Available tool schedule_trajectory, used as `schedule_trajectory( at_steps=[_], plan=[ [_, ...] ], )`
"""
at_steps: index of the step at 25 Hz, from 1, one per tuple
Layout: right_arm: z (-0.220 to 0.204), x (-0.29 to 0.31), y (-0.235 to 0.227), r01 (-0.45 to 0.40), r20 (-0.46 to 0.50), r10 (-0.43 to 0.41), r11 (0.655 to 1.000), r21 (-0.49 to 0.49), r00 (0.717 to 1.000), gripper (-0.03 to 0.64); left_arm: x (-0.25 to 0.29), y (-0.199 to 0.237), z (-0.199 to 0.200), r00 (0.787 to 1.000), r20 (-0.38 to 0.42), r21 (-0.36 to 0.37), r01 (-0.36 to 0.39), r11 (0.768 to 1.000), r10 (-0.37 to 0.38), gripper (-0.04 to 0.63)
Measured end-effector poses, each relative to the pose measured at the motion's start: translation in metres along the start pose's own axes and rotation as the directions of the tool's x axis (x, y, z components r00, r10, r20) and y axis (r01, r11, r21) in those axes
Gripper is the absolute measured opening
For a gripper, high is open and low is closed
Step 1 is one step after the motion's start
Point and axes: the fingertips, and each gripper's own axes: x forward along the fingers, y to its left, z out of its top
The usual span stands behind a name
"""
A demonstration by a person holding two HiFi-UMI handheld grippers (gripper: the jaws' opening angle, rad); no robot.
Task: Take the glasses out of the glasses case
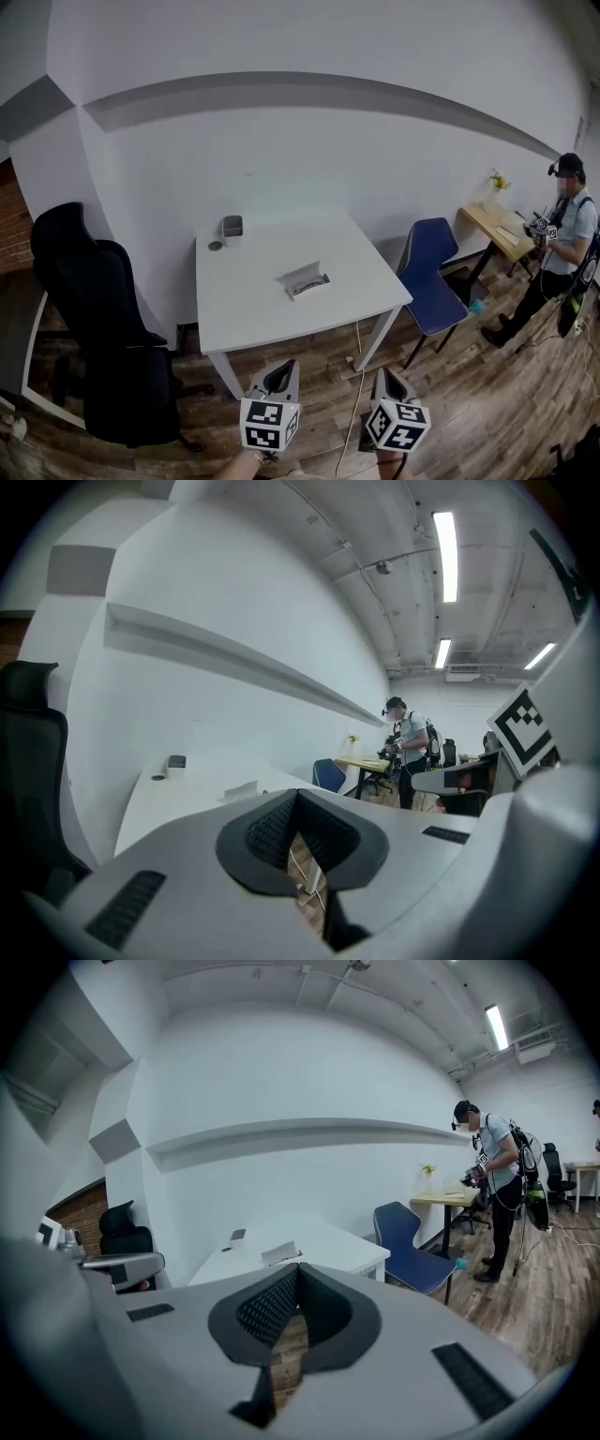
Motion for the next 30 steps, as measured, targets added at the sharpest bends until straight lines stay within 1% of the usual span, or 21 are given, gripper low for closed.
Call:
schedule_trajectory(
  at_steps=[6, 14, 19, 25, 30],
  plan=[
    [0.002, 0.018, -0.008, -0.021, -0.014, 0.021, 1.0, 0.006, 1.0, 0.032, 0.014, 0.001, -0.002, 1.0, -0.015, 0.001, -0.022, 1.0, 0.022, 0.006],
    [-0.005, 0.04, -0.018, -0.014, -0.041, 0.015, 1.0, 0.028, 0.999, 0.032, 0.033, 0.016, -0.01, 0.999, -0.032, -0.003, -0.043, 0.999, 0.043, 0.006],
    [0.006, 0.063, -0.024, -0.01, -0.033, 0.01, 1.0, 0.022, 0.999, 0.032, 0.06, 0.019, -0.004, 0.999, -0.023, -0.001, -0.032, 1.0, 0.031, 0.006],
    [0.016, 0.096, -0.026, -0.031, -0.035, 0.031, 1.0, 0.005, 0.999, 0.032, 0.095, 0.028, 0.0, 0.999, -0.018, -0.015, -0.036, 0.999, 0.035, 0.006],
    [0.031, 0.132, -0.028, -0.047, -0.044, 0.047, 0.999, 0.008, 0.998, 0.032, 0.133, 0.037, 0.013, 0.999, -0.015, -0.004, -0.028, 1.0, 0.028, 0.006]
  ],
)
